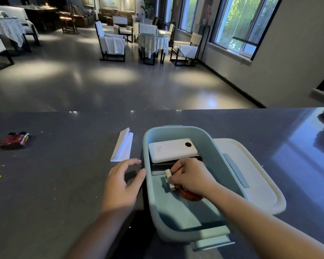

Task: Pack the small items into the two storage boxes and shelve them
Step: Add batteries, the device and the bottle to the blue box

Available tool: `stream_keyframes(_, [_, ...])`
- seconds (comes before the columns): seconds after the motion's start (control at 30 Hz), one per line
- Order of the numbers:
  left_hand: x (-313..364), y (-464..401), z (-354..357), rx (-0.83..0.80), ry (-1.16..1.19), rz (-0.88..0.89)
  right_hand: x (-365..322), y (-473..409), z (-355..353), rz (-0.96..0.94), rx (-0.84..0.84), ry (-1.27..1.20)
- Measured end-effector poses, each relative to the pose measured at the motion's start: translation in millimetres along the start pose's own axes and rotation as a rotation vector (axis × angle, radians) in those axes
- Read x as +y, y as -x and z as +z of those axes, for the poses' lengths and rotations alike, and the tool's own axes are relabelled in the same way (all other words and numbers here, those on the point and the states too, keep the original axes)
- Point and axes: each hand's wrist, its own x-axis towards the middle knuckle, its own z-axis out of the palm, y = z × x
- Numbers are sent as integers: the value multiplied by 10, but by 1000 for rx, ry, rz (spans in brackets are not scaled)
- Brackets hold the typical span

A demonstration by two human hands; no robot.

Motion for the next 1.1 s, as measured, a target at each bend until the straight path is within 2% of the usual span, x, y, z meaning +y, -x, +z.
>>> stream_keyframes(0.2, [-120,141,-1,-39,10,-56,-51,-183,213,-78,31,411])
stream_keyframes(0.3, [-43,172,1,-63,64,-58,-57,-215,296,-95,37,519])
stream_keyframes(0.5, [-41,138,34,-90,74,2,-14,-247,368,-100,35,586])
stream_keyframes(0.77, [-35,98,66,-92,82,45,51,-276,356,-145,43,610])
stream_keyframes(0.97, [-30,109,-20,-112,45,70,-30,-195,164,-84,33,426])
stream_keyframes(1.1, [-28,54,-207,-54,-25,81,-167,76,28,-139,83,290])
